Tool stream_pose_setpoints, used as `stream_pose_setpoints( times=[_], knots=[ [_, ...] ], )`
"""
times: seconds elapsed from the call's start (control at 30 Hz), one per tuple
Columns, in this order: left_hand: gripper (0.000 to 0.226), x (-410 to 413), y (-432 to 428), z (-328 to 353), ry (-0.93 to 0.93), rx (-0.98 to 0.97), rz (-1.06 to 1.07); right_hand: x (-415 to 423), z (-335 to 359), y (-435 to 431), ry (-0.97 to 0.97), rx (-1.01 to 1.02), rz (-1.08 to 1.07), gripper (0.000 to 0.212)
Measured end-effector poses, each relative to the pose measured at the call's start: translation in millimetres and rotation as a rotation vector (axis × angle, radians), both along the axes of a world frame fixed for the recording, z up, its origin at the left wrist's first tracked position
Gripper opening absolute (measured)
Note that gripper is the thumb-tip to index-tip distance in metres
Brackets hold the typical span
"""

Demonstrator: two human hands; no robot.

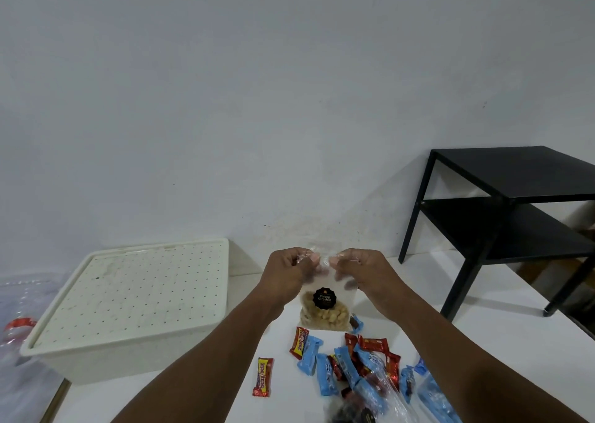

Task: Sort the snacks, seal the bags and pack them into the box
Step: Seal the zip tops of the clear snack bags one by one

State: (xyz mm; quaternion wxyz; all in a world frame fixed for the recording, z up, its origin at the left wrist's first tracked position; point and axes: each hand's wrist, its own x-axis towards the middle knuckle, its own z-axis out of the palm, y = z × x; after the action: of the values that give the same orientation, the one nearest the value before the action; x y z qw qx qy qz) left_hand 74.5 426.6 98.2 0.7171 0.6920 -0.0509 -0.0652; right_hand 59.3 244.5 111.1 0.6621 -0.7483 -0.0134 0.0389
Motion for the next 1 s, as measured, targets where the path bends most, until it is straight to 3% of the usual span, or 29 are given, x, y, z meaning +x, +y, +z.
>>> stream_pose_setpoints(
  times=[0.33, 0.53, 0.8, 1.0],
  knots=[
    [0.017, -1.8, 4.2, 1.7, 0.057, -0.013, -0.058, 0.3, 6.0, 0.1, -0.073, -0.107, 0.036, 0.013],
    [0.006, 1.5, 6.3, 6.6, 0.035, -0.048, -0.068, -2.6, 1.2, -7.3, 0.062, 0.187, 0.036, 0.017],
    [0.008, -1.6, 5.7, 0.3, 0.081, 0.029, -0.111, -1.5, -3.4, -8.0, -0.084, -0.061, 0.007, 0.017],
    [0.011, 0.6, 4.3, 0.4, -0.007, 0.057, -0.092, -1.2, -11.9, -8.8, 0.05, 0.164, 0.029, 0.017]
  ],
)
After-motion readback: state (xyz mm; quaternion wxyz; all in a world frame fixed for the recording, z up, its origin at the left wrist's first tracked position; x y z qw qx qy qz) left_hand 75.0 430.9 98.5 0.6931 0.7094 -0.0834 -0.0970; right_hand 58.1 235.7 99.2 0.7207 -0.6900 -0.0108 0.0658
